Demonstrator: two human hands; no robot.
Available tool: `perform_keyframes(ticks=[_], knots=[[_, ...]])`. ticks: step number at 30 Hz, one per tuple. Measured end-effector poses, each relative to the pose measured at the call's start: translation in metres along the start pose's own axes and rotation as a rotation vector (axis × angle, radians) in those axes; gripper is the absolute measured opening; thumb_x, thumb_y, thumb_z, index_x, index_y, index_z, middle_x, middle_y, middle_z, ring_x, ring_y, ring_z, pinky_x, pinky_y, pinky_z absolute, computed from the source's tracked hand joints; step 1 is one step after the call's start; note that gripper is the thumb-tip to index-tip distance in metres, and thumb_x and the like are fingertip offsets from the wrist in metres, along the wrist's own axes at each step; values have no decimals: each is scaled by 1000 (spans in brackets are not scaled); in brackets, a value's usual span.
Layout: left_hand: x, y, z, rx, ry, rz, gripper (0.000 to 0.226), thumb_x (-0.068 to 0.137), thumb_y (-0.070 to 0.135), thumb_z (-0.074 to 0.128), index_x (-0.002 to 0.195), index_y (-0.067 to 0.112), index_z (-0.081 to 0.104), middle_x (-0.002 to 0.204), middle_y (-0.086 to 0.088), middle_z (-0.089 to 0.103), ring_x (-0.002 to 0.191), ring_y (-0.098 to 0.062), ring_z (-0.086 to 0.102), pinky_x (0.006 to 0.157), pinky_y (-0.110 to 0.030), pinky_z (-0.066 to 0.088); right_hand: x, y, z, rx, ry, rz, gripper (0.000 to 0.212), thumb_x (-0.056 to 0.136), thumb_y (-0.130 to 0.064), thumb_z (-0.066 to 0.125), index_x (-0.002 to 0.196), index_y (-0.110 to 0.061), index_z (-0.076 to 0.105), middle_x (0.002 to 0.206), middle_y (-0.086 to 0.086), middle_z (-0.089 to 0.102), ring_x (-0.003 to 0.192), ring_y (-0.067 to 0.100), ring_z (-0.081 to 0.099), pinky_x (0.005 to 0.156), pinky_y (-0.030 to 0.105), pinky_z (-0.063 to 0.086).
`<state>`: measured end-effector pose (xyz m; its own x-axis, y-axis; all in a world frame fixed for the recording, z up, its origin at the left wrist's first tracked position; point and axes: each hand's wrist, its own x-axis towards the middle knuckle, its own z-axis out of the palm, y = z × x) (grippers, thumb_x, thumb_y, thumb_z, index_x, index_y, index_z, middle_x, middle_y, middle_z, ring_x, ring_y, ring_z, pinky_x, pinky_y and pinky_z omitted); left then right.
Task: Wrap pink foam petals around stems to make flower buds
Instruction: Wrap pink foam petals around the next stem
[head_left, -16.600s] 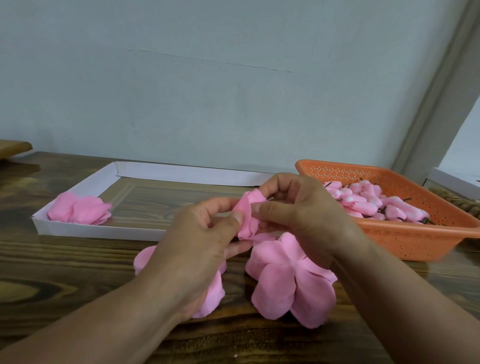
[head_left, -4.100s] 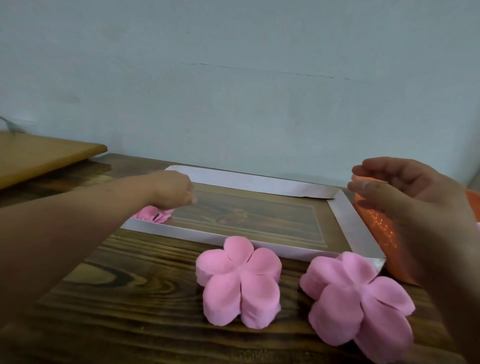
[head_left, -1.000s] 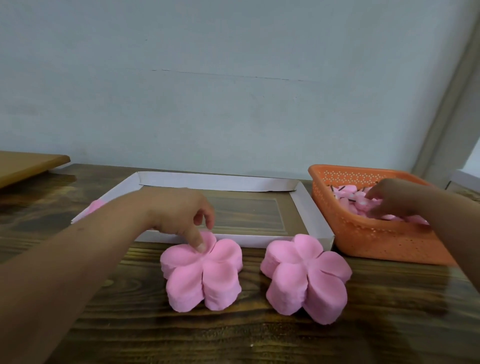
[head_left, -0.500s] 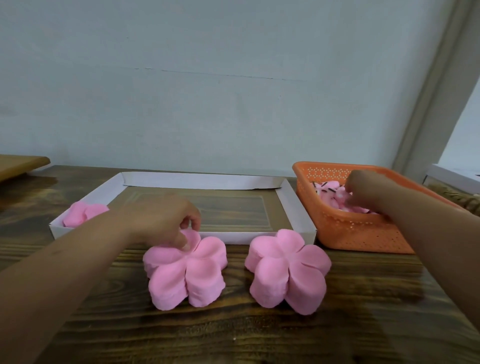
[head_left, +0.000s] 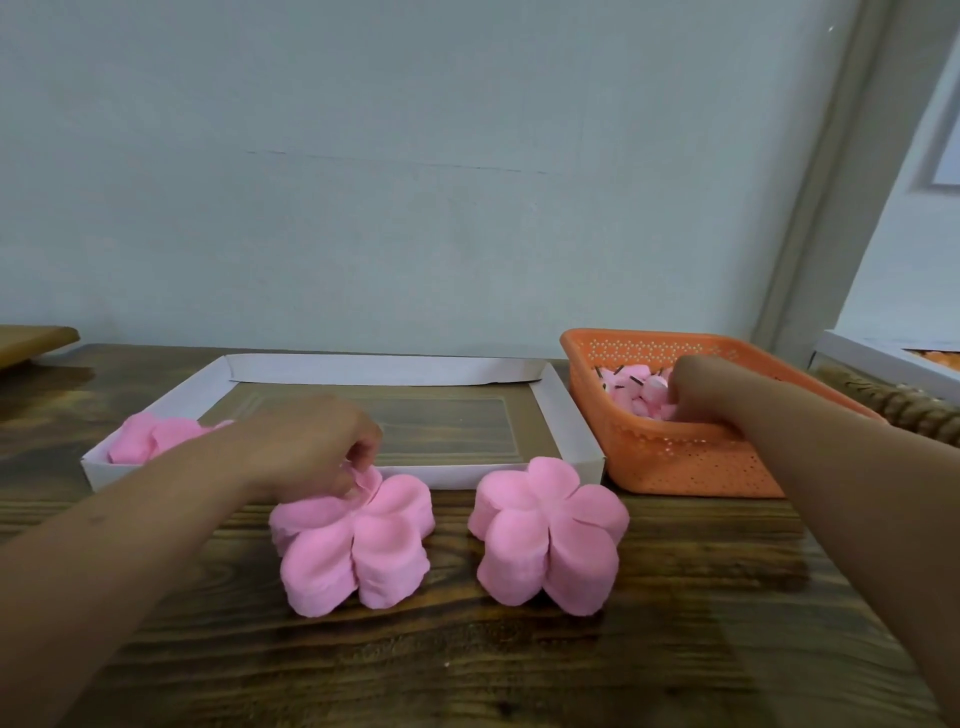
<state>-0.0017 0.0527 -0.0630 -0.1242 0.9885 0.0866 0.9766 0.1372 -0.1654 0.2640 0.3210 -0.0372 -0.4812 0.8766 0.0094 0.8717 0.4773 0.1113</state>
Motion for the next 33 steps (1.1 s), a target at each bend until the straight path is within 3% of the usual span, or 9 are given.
perform_keyframes(ticks=[4,7,10,13,20,25,29,31,33], knots=[[0,-3,-2,2,-8,24,9,81,23,60,87,30,60,87,14,60,77,-6,49,53,-11,28,-7,-3,-5,-4,-69,13,28,88,-20,58,113,-6,57,110,11,64,90,23,57,75,25,44],[0,-2,-2,31,9,5,12,80,25,61,75,29,51,78,13,56,69,-4,45,51,-15,26,-13,-4,-13,-15,-89,14,24,85,-12,59,107,-2,60,100,11,65,83,23,59,64,25,46],[0,0,-2,52,0,-23,27,80,25,64,65,27,41,68,11,49,61,0,37,50,-18,24,-14,-2,-19,88,-103,6,19,83,-8,62,96,5,66,95,18,70,88,29,69,74,32,54],[0,2,-5,42,-26,-36,26,79,25,64,66,28,42,69,12,49,61,1,38,50,-18,25,-15,-2,-19,289,-64,-21,14,85,-5,59,88,7,64,87,24,70,82,34,70,75,42,57],[1,3,-9,-26,-114,-48,25,80,32,65,62,30,47,65,12,50,59,-1,40,51,-18,28,-15,-5,-17,260,-62,-24,15,85,-8,59,88,4,67,80,16,69,66,26,63,69,35,56],[-1,-1,-19,-401,-70,-71,22,78,16,67,61,25,56,57,11,52,56,-6,44,57,-24,35,-17,-6,-14,172,-52,-45,22,85,-15,61,96,2,69,98,18,69,79,25,62,73,31,52],[0,12,-30,-903,73,-140,16,82,-1,66,71,9,60,56,5,61,48,-2,52,46,-11,40,-17,-10,-13,48,-45,-44,28,89,-21,55,106,-2,68,112,16,63,91,24,57,76,27,45],[4,20,-32,-1112,129,-190,14,85,-3,63,74,5,59,58,1,65,51,-6,59,47,-14,47,-18,-11,-14,6,-68,-45,29,90,-23,54,106,-3,68,109,15,63,87,21,53,72,25,44],[9,25,-33,-1203,175,-232,15,87,-2,61,75,7,58,62,-2,65,53,-10,59,48,-19,49,-20,-12,-17,17,-97,-23,29,90,-22,56,105,-1,68,96,13,63,78,21,53,59,22,42]])
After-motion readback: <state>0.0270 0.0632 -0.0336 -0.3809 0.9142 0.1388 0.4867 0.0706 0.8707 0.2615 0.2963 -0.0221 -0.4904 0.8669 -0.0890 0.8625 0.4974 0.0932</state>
